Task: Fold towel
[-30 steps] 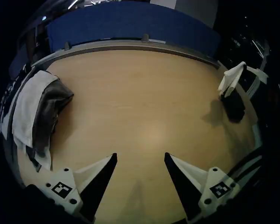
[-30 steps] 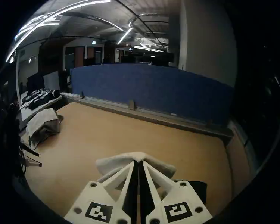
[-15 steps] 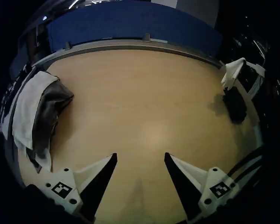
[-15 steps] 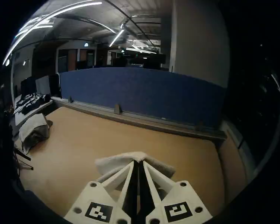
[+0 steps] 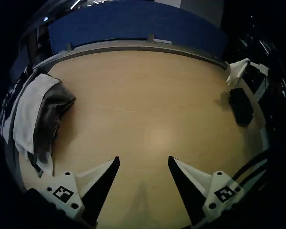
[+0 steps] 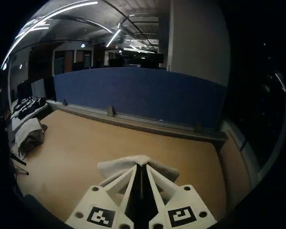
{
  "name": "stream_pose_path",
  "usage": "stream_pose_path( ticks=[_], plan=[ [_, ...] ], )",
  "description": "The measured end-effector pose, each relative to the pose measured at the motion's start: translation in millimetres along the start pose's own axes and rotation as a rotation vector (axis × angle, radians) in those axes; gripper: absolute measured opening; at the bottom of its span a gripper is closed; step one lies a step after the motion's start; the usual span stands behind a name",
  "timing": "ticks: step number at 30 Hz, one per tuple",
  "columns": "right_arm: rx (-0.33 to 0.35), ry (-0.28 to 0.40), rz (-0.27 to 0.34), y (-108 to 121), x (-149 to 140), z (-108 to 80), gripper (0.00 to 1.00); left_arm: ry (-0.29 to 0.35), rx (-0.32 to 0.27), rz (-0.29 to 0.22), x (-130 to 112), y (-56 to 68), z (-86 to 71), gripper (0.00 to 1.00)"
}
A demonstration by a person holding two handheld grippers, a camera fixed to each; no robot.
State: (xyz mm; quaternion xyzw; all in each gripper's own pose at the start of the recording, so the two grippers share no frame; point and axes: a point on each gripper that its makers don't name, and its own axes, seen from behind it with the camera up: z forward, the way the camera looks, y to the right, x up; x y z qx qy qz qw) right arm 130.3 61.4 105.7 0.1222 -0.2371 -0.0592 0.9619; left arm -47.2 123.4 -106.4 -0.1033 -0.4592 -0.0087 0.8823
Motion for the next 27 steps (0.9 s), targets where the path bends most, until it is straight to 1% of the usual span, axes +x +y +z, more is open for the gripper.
stream_pose_path(
  ticks=[5,9,15,21,27],
  plan=[
    [-0.016,-0.025,0.005,8,-16,-1.4,0.01,-0.002,0.0,0.003,-1,2.8,0.4,0.94],
    [-0.032,-0.054,0.016,17,-36,-9.1,0.01,-0.003,-0.002,0.006,0,5.2,-0.1,0.94],
    [-0.054,-0.094,0.057,27,-69,-28.7,0.01,-0.006,-0.006,0.017,0,8.7,0.8,0.94],
    [-0.086,-0.135,0.091,33,-106,-49.7,0.01,-0.009,-0.015,0.03,1,15.5,1.8,0.94],
    [-0.135,-0.185,0.128,43,-145,-70.7,0.01,-0.011,-0.021,0.038,1,21.1,2.0,0.94]
  ],
)
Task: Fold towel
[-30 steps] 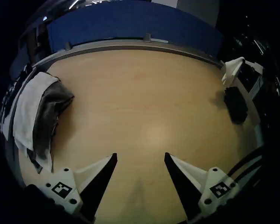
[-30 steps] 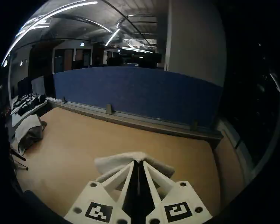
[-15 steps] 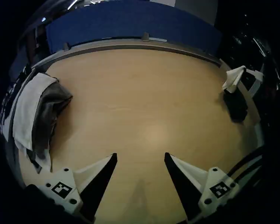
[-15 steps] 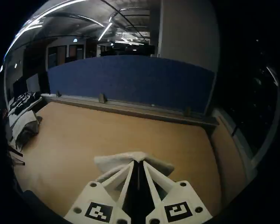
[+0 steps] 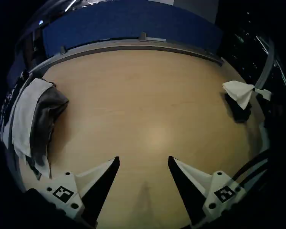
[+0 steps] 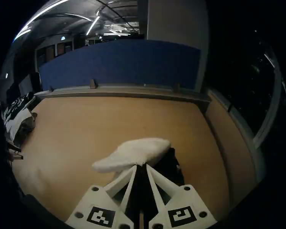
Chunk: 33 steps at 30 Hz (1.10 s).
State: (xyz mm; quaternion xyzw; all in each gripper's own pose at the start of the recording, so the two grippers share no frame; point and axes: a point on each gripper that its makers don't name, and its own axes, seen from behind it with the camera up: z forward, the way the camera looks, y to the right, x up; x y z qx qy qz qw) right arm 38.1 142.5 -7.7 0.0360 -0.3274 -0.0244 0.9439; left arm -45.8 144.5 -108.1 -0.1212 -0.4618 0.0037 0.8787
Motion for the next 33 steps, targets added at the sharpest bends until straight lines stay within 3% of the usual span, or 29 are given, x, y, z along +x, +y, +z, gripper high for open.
stream_pose_path(
  ticks=[8,17,30,33],
  plan=[
    [-0.087,-0.073,0.072,34,-50,-9.8,0.01,-0.005,-0.003,0.009,-3,3.4,-0.7,0.94],
    [-0.125,-0.172,0.102,46,-101,-1.0,0.01,-0.007,-0.004,0.019,-3,5.4,-1.9,0.94],
    [-0.165,-0.176,0.097,53,-109,-1.1,0.03,-0.006,-0.001,0.023,-2,5.1,-3.8,0.94],
    [-0.184,-0.174,0.098,56,-109,-4.3,0.12,-0.006,-0.001,0.028,-2,4.9,-4.0,0.94]
  ],
)
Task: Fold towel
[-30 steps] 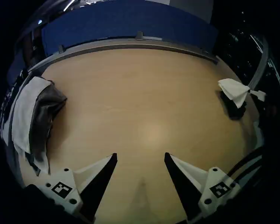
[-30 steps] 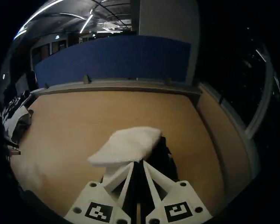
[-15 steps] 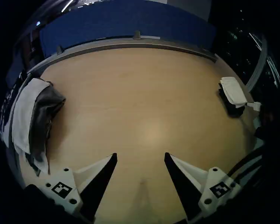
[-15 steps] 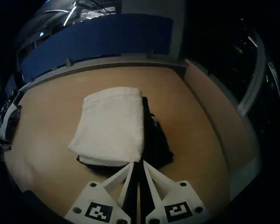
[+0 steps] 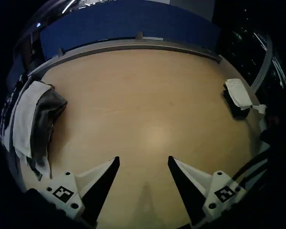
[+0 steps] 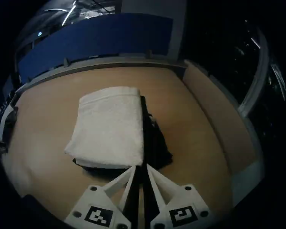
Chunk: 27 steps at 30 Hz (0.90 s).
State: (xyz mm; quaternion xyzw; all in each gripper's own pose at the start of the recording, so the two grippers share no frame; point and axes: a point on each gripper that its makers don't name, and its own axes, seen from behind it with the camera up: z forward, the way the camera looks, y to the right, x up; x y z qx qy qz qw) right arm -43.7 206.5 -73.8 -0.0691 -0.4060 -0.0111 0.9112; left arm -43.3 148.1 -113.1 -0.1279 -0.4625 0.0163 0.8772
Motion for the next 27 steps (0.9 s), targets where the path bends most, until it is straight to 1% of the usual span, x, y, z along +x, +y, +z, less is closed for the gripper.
stream_pose_path(
  ticks=[2,5,6,9,13,15,16,18,20,21,22,27],
  plan=[
    [-0.019,-0.003,0.004,4,-1,-2.7,0.26,0.001,0.002,0.003,0,-1.0,-0.3,0.94],
    [-0.046,-0.005,0.004,11,-5,-7.0,0.41,0.001,0.001,0.002,1,-2.2,-0.8,0.94],
    [-0.052,-0.003,0.005,12,-5,-8.5,0.44,0.002,0.001,0.002,1,-2.5,-0.9,0.94],
    [-0.061,0.011,0.011,13,-4,-13.5,0.48,0.004,0.001,0.001,3,-3.1,-1.4,0.94],
    [-0.036,0.042,0.029,3,5,-21.2,0.51,0.004,-0.002,0.003,3,-2.7,-1.4,0.94],
    [-0.02,0.059,0.037,-3,11,-24.3,0.55,0.004,-0.003,0.004,4,-1.9,-1.6,0.94],
    [-0.012,0.069,0.038,-6,15,-25.2,0.59,0.005,-0.004,0.005,4,-1.6,-1.7,0.94],
    [0.003,0.089,0.038,-12,23,-26.7,0.72,0.005,-0.005,0.005,5,-1.2,-2.0,0.94],
    [0.014,0.105,0.029,-18,32,-26.8,0.88,0.006,-0.006,0.004,5,-1.2,-2.2,0.94],
    [0.017,0.111,0.024,-20,35,-26.2,0.95,0.006,-0.006,0.004,5,-1.5,-2.4,0.94],
    [0.018,0.114,0.018,-22,37,-25.0,0.99,0.007,-0.005,0.003,5,-1.9,-2.6,0.94],
    [0.035,0.129,-0.009,-34,50,-19.5,1.0,0.009,-0.001,-0.001,5,-4.8,-3.6,0.94]
  ],
)
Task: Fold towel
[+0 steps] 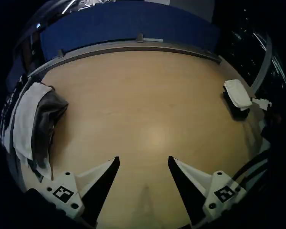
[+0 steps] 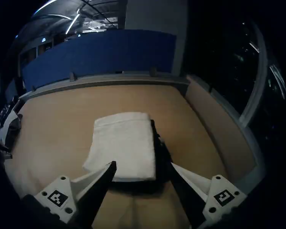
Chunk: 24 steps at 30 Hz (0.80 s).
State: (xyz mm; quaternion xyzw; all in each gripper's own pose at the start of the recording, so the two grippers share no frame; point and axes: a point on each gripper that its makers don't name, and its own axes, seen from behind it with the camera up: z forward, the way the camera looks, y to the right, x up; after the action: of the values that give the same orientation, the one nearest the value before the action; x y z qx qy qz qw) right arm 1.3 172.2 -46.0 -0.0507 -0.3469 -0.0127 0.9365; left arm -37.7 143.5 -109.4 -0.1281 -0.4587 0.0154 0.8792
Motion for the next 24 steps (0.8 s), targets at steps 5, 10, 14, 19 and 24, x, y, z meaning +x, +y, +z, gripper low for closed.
stream_pose_path(
  ticks=[5,10,14,19,24],
  plan=[
    [0.017,0.017,-0.018,-9,15,10.6,1.0,-0.002,0.006,-0.006,-1,-3.4,0.6,0.94],
    [0.038,0.034,-0.036,-17,33,24.2,1.0,-0.003,0.013,-0.009,-1,-5.5,1.1,0.94],
    [0.054,0.038,-0.048,-22,45,36.8,1.0,-0.007,0.019,-0.019,-2,-7.0,1.4,0.94],
    [0.066,0.036,-0.054,-26,55,50.1,1.0,-0.011,0.026,-0.03,-4,-9.2,2.1,0.94],
    [0.077,0.036,-0.057,-30,61,61.2,1.0,-0.015,0.033,-0.039,-5,-11.5,3.8,0.94]
  ],
)
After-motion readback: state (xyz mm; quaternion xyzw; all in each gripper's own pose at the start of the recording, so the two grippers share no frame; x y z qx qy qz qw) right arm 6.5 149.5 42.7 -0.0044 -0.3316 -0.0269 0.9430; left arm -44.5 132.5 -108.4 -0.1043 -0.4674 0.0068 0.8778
